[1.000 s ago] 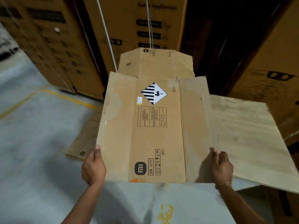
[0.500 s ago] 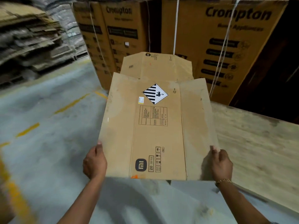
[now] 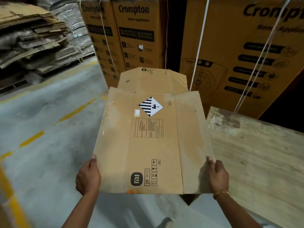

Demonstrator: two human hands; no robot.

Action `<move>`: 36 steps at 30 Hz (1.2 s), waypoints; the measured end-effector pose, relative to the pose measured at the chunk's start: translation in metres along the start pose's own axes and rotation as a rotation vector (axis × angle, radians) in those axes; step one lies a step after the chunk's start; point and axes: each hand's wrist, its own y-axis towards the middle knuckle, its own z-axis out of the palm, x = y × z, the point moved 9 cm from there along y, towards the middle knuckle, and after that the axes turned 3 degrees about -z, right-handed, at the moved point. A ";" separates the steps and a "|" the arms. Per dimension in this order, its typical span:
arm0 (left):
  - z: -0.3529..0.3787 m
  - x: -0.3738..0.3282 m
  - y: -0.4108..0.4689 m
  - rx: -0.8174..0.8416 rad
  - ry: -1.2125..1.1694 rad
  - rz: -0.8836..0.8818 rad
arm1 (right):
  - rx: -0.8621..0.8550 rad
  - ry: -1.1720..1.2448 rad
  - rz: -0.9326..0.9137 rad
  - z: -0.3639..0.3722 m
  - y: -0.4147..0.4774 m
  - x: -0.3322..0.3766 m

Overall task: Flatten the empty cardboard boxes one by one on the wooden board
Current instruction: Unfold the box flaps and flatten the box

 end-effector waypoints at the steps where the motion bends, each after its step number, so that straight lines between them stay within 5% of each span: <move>1: 0.005 -0.003 0.013 -0.001 0.017 -0.007 | 0.009 -0.007 0.006 0.012 0.006 0.003; 12: 0.090 -0.033 0.146 0.132 0.236 -0.017 | 0.027 -0.059 0.205 0.108 0.032 0.011; 22: 0.219 -0.083 0.260 0.390 0.415 0.157 | -0.063 -0.109 0.497 0.188 0.017 -0.016; 36: 0.391 -0.025 0.318 0.547 0.522 0.238 | -0.040 -0.183 0.706 0.289 0.039 -0.130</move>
